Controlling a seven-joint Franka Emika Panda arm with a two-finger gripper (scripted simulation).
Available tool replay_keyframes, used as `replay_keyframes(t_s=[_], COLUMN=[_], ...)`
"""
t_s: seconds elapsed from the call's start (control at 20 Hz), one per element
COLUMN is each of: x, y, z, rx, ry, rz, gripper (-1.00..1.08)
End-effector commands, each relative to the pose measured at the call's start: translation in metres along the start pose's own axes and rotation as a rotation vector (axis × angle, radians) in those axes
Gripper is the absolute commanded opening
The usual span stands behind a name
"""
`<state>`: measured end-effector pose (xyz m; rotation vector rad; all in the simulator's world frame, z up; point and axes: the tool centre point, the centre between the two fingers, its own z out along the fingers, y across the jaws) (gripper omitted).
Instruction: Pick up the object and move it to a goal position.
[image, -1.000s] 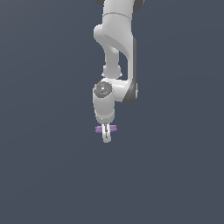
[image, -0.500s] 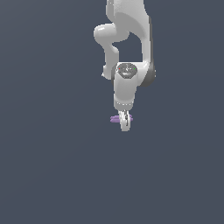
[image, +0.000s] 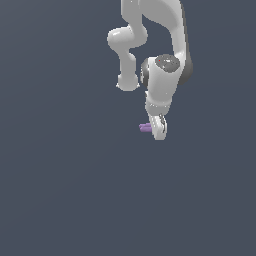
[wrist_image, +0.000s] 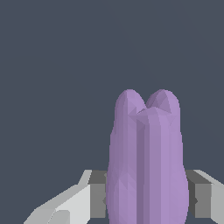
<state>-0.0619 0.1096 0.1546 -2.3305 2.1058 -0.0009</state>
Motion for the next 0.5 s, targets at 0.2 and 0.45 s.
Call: replay_keyframes(t_s=[0.2, 0.45], x=[-0.0121, -0.0095], y=[0.0018, 0.0007], z=[-0.0089, -0.0068], rx=[-0.001, -0.001], ry=[0.001, 0.0], rz=[0.001, 0.001], gripper=[-1.0, -1.0])
